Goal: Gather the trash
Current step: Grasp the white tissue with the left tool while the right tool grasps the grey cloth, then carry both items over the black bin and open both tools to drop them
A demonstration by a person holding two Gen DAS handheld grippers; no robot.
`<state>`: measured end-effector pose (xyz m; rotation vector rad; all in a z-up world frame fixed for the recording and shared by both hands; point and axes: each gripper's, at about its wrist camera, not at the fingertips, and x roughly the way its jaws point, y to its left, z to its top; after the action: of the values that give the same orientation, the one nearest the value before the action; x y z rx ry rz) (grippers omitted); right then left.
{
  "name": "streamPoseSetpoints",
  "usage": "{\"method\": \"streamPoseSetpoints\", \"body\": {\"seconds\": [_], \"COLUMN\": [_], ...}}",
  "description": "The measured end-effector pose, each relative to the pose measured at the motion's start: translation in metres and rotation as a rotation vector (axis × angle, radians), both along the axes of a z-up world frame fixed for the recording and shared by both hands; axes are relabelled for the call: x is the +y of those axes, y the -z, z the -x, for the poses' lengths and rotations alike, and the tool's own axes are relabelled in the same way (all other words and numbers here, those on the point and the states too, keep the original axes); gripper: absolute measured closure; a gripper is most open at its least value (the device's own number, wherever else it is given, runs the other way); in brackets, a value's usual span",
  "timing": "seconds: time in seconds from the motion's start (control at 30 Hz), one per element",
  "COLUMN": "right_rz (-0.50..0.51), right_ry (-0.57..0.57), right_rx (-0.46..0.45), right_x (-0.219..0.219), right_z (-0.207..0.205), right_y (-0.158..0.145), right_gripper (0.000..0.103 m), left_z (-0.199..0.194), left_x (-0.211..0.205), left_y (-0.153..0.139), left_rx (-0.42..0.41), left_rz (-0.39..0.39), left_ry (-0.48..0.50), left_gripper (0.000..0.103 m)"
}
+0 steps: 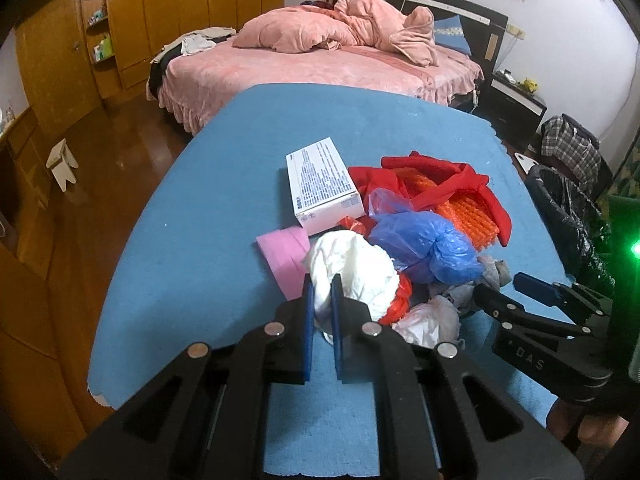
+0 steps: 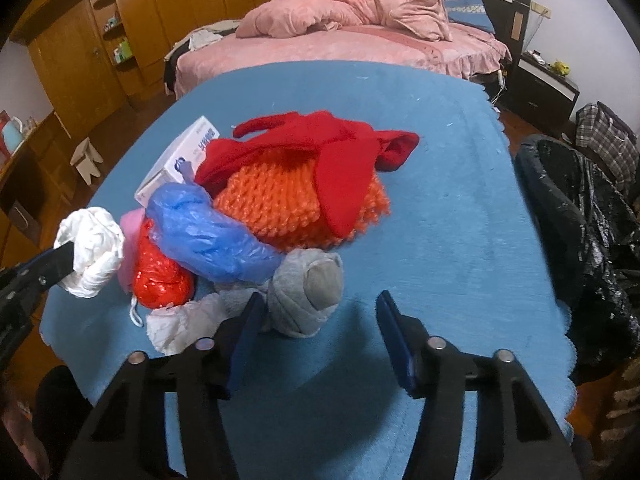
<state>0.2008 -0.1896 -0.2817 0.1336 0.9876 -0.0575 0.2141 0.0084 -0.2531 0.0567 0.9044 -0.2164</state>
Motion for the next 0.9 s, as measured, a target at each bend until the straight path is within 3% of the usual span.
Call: {"method": "streamPoseSetpoints", "body": {"seconds": [0.07,0.17,0.57,0.9], "right_rz": [-0.025,-0.021,-0.040,-0.048], "right_ry": [-0.016,-0.033,0.017,0.073], "right_rx": [0.007,0.000,-0.065,-0.097], "right_x": [0.001,0.004,-0.025,-0.096], "right_z": [-0.001,0.001,0.034,0.052], "right_y": [0.003,0.000,-0.051,-0.091], "right_gripper": [0.074,0.077,0.078,0.078], "left_z": [0.000,0.001,0.020,0.031], "left_x": [0.000,0.000,-0.011,-0.063], "left_y": [0.002,0.002,-0.016,-0.042], "left_rx": [0.002,0.000,-0.003,-0.022], "left_rz": [-0.002,-0.003,-0.010,0.001], "left_ry": [-0.001,-0.002,-0.015,0.007], "left_gripper": [0.096,0.096,0.096,0.096]}}
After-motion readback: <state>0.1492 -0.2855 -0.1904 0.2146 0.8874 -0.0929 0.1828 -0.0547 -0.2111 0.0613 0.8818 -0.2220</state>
